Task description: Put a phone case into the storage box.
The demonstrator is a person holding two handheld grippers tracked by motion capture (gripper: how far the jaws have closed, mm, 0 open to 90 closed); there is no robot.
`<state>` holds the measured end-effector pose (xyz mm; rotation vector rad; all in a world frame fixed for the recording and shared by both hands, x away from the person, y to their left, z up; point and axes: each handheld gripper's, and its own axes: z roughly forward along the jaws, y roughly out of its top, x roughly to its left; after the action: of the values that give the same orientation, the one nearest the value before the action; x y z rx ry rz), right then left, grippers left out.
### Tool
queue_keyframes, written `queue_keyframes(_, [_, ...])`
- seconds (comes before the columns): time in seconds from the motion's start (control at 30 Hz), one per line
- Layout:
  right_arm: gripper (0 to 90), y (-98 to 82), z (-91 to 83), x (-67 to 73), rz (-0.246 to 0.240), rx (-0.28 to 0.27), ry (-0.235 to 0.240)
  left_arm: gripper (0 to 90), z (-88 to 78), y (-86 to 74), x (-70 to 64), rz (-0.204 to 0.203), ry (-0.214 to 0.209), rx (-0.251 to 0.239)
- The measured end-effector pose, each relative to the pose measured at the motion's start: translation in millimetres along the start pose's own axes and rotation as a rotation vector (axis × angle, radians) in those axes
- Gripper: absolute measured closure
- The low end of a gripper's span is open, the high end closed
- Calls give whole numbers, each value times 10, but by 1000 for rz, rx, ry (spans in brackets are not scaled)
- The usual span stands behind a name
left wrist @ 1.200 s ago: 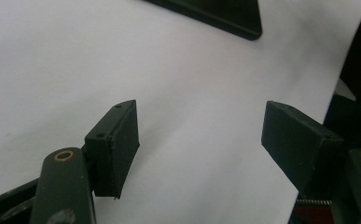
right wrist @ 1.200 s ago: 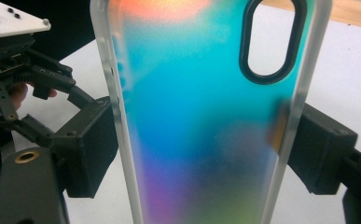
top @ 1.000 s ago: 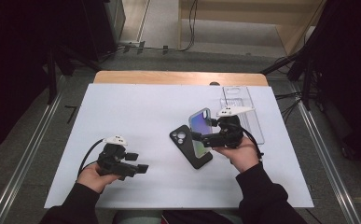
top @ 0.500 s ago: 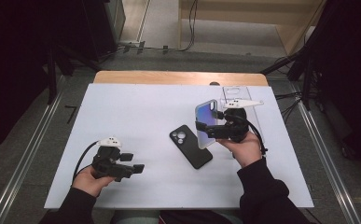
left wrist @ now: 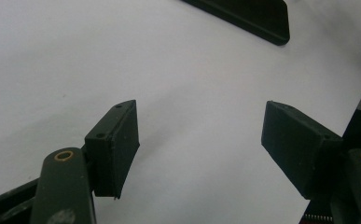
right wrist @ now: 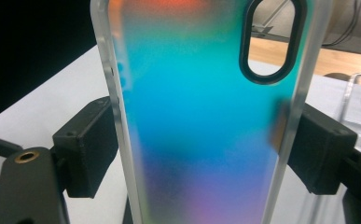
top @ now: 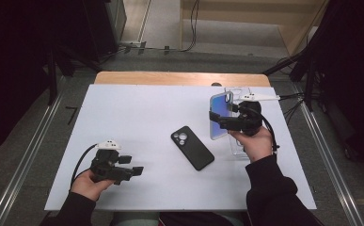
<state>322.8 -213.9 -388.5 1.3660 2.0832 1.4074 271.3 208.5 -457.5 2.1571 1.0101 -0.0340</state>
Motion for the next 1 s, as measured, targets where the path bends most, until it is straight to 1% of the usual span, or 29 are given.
queue_keyframes(0.1, [164, 7, -31, -39, 5, -7, -12, 278, 7, 3, -6, 1, -5, 6])
queue_keyframes(0.17, [164, 15, -78, -99, 16, -17, -32, 278, 13, 3, -9, 6, -2, 11])
queue_keyframes(0.3, [164, 25, -124, -159, 25, -27, -49, 278, 11, 3, -11, 3, -6, 7])
queue_keyframes(0.37, [164, 37, -175, -212, 41, -33, -64, 278, 10, 3, -6, 2, -11, 10])
queue_keyframes(0.5, [164, 46, -221, -265, 48, -41, -83, 278, 12, 3, -7, 1, -6, 9])
queue_keyframes(0.57, [164, 42, -254, -321, 58, -48, -97, 278, 13, 3, -9, 1, -6, 10])
queue_keyframes(0.9, [163, 33, -293, -438, 79, -59, -142, 279, 17, 8, -4, -7, -9, 3])
queue_keyframes(1.0, [163, 33, -281, -505, 83, -64, -167, 279, 30, 15, -4, 0, -10, 13])
